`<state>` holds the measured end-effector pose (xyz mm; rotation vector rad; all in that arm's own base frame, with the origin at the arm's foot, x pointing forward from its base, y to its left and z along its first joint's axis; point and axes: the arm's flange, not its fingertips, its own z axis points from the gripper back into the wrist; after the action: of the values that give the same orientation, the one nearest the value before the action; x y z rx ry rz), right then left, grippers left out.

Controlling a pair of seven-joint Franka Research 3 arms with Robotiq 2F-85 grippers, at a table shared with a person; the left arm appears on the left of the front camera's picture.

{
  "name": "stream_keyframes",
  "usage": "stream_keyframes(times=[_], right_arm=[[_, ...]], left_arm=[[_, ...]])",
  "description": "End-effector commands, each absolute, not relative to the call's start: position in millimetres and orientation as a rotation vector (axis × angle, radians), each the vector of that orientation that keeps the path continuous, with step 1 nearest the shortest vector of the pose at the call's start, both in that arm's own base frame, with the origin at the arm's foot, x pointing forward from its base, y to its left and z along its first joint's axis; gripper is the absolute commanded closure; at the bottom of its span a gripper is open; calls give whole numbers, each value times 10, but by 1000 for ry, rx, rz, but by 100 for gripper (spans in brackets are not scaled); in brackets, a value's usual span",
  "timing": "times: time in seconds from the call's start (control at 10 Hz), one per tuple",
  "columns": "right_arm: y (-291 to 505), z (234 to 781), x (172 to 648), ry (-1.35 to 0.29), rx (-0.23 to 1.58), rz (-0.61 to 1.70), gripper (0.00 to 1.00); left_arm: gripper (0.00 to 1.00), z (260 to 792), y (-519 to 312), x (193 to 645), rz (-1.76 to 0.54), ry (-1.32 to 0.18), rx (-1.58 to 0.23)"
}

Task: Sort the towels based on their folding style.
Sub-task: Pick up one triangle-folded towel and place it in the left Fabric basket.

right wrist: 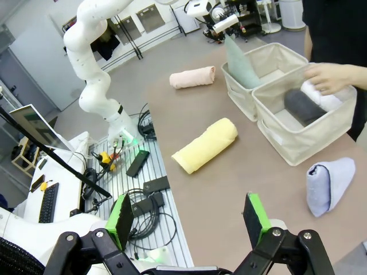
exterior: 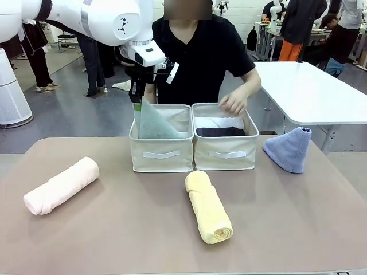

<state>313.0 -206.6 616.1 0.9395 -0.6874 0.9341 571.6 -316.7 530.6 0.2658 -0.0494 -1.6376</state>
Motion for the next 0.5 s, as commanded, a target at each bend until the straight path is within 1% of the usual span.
stream_keyframes(times=[0.0, 0.4], right_arm=[[-2064, 6165, 3135, -697, 953, 937, 0], [-2064, 6165, 3135, -697, 953, 937, 0]], left_arm=[[85, 5200, -3180, 5730, -1610, -26, 301], [85, 4965, -3303, 5737, -1627, 16, 287]])
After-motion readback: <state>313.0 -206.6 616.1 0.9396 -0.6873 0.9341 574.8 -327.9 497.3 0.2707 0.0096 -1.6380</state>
